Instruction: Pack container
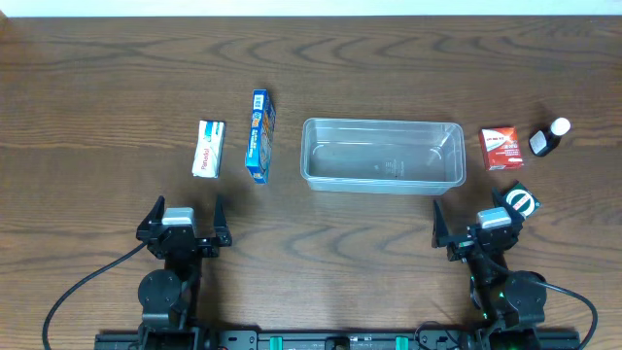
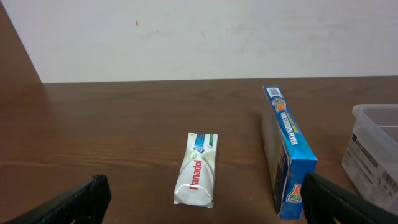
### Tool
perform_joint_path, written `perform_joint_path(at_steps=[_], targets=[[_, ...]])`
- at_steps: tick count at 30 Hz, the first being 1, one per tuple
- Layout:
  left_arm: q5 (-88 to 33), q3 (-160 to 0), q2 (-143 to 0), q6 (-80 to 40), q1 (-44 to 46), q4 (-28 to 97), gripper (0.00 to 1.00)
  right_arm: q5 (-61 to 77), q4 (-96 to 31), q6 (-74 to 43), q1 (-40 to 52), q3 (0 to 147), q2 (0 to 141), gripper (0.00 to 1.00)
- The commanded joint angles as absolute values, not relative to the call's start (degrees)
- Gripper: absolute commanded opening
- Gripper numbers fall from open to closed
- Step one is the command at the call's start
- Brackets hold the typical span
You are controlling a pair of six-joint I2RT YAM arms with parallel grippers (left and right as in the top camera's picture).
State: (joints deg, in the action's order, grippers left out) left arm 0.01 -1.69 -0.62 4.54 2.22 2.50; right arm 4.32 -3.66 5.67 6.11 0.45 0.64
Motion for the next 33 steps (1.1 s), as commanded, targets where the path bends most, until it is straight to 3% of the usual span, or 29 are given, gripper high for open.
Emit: perform_joint_path(at_steps=[1, 21, 25, 33], targets=[[1.7, -0.2, -0.2, 4.9, 1.8, 4.0, 0.98, 4.5, -3.9, 6.5, 5.2, 0.3, 0.4, 0.99], [1.7, -0.2, -0.2, 4.9, 1.8, 1.9, 0.98, 4.5, -3.9, 6.5, 5.2, 0.3, 0.4, 0.99], [-0.7, -0.2, -0.2, 4.9, 1.8, -4.6, 0.98, 4.5, -3.9, 6.5, 5.2, 0.3, 0.4, 0.99], [-17.7, -0.2, -0.2, 4.9, 1.8, -26.2, 0.98, 4.5, -3.9, 6.5, 5.2, 0.3, 0.4, 0.99]])
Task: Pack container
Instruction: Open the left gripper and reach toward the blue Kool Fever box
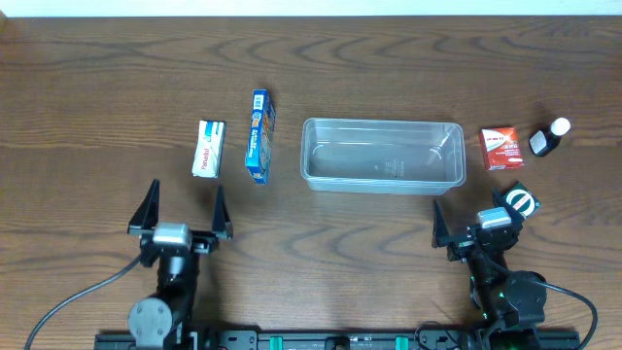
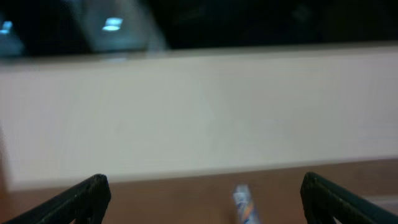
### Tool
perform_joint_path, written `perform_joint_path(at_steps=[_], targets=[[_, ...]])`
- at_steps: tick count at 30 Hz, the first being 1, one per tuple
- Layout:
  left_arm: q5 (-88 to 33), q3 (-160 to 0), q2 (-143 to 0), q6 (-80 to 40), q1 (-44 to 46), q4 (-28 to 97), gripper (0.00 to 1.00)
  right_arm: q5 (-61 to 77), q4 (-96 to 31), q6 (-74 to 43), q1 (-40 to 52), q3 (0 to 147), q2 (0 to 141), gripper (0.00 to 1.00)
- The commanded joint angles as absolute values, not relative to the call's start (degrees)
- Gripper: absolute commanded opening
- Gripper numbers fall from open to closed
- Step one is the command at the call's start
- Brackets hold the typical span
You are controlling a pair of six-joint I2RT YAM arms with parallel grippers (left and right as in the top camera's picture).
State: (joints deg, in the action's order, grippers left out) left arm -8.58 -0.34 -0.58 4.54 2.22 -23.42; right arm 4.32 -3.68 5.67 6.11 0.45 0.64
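Observation:
A clear plastic container (image 1: 382, 156) sits at the table's middle. Left of it a blue box (image 1: 259, 136) stands on its long edge, and a white Panadol box (image 1: 209, 148) lies further left. Right of the container are a red box (image 1: 501, 148), a small dark bottle with a white cap (image 1: 549, 137) and a dark item with a green and white label (image 1: 518, 200). My left gripper (image 1: 183, 208) is open near the front left, nothing between its fingers; its wrist view is blurred and shows mostly wall, with the blue box (image 2: 245, 206) low down. My right gripper (image 1: 473, 219) is open at the front right.
The dark labelled item lies right beside my right gripper's far finger. The wood table (image 1: 117, 78) runs back to a white wall (image 2: 199, 112). Cables trail from both arm bases at the front edge.
My left gripper has lifted and tilted upward; its wrist view went from the Panadol box and blue box on the table to mostly wall. The right arm and all objects have not moved.

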Motion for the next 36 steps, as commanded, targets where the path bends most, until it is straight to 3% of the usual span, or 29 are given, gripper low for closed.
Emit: perform_joint_path(at_steps=[1, 10, 16, 26, 32, 36], targets=[[-20.0, -0.2, -0.2, 4.9, 1.8, -26.9, 0.98, 4.5, -3.9, 6.5, 5.2, 0.3, 0.4, 0.99], [-23.6, -1.1, -0.2, 4.5, 1.8, -34.9, 0.98, 4.5, -3.9, 6.5, 5.2, 0.3, 0.4, 0.99], [-23.6, -12.2, -3.9, 0.1, 1.8, -26.0, 0.98, 4.5, -3.9, 6.5, 5.2, 0.3, 0.4, 0.99], [-23.6, -51.1, -33.3, -1.8, 1.8, 7.6, 0.98, 4.5, -3.9, 6.5, 5.2, 0.3, 0.4, 0.99], [-24.0, -80.4, -55.3, -2.2, 1.8, 38.7, 0.98, 4.5, -3.9, 6.5, 5.2, 0.3, 0.4, 0.99], [-24.0, -96.3, -68.0, -2.2, 1.8, 52.9, 0.98, 4.5, -3.9, 6.5, 5.2, 0.3, 0.4, 0.99]])
